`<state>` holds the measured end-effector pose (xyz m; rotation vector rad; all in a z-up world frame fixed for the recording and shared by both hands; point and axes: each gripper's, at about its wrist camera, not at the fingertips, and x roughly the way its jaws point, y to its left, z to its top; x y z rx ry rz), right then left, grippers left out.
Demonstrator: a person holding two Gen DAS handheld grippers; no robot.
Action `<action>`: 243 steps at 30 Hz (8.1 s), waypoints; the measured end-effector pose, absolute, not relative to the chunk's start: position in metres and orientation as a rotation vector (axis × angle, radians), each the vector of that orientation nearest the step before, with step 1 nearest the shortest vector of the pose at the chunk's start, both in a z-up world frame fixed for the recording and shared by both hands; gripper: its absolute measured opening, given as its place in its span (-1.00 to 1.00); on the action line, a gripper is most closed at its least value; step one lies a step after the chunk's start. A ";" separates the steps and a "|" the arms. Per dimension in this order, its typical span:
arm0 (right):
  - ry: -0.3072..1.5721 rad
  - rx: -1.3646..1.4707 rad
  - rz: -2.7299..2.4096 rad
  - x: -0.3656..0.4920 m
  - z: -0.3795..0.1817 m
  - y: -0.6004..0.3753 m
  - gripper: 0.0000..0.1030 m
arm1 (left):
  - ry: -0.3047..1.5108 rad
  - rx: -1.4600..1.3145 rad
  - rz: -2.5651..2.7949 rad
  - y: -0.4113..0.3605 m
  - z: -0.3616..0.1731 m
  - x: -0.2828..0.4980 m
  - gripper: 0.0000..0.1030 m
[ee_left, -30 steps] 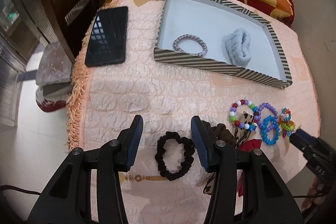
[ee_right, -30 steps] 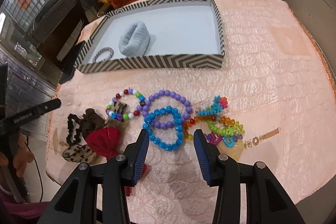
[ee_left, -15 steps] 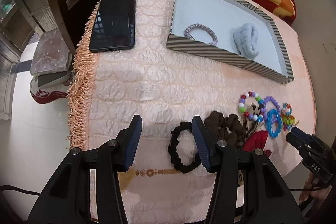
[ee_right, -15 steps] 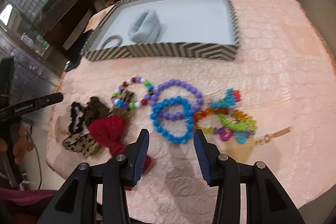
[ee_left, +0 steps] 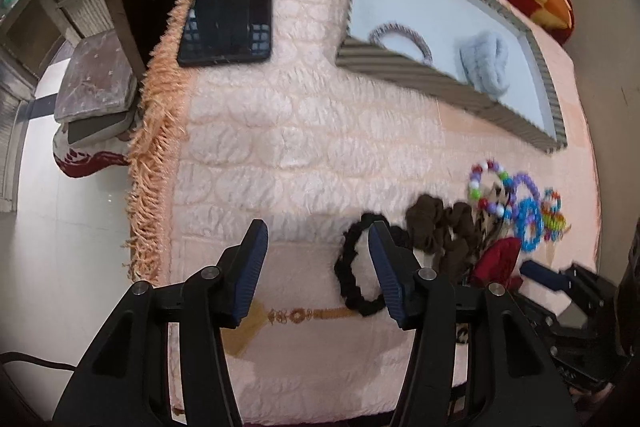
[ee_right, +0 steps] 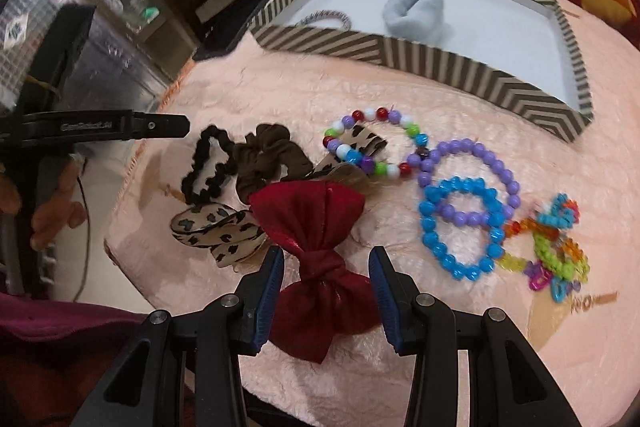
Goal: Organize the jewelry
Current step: 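Grasp the red bow with the right tool while the left tool grasps the black scrunchie, then carry the red bow and black scrunchie into the tray and release both, then withdraw both tools from the tray toward the remaining accessories, then grasp the brown scrunchie with the left tool while the right tool grasps the blue beaded bracelet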
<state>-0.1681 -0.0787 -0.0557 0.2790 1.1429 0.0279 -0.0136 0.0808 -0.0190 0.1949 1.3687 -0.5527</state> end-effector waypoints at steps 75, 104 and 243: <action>0.952 0.299 -0.200 -0.058 0.017 -0.224 -0.72 | 1.073 0.322 -0.621 -0.069 0.050 0.066 -0.91; 1.072 0.341 -0.169 -0.014 -0.042 -0.239 -0.20 | 1.214 0.340 -0.489 -0.083 -0.024 0.123 -0.73; 0.912 0.370 -0.211 -0.183 0.003 -0.162 -0.85 | 1.308 0.345 -0.629 0.001 -0.031 -0.053 -0.68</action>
